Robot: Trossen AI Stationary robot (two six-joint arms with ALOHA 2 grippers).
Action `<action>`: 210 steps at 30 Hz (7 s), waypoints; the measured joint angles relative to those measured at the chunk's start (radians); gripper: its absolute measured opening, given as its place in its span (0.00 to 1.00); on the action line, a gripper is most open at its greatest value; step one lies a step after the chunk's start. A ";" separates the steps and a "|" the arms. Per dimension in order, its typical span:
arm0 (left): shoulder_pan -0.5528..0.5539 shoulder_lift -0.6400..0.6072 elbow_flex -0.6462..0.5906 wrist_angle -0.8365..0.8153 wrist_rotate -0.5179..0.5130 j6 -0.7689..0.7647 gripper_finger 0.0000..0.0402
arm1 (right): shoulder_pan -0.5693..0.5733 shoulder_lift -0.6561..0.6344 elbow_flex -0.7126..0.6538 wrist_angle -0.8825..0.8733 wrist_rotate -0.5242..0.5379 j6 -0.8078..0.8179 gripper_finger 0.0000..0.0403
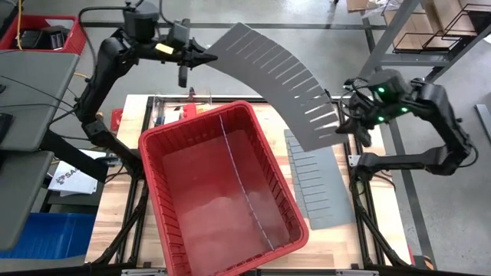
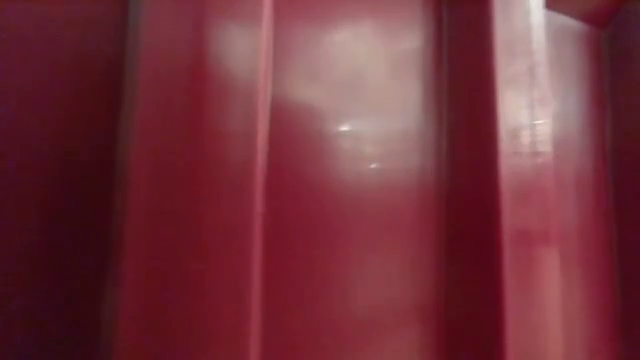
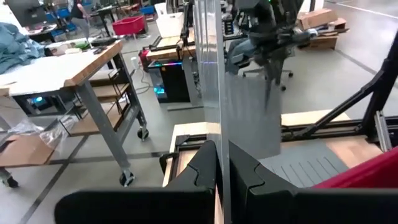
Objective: Sort blocks
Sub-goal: Assemble the bin divider into the red bin
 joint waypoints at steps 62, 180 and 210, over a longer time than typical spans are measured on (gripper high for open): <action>-0.310 -0.285 -0.002 0.426 0.182 -0.534 0.00 | 0.829 0.280 0.033 0.255 0.927 0.651 0.02; -0.328 0.168 -0.640 -0.173 -0.876 -0.586 0.00 | 0.757 0.349 0.033 0.184 0.564 0.667 0.24; -0.365 -0.048 -0.226 -0.667 -0.868 -0.823 0.00 | 0.754 0.349 0.033 0.192 0.574 0.614 0.24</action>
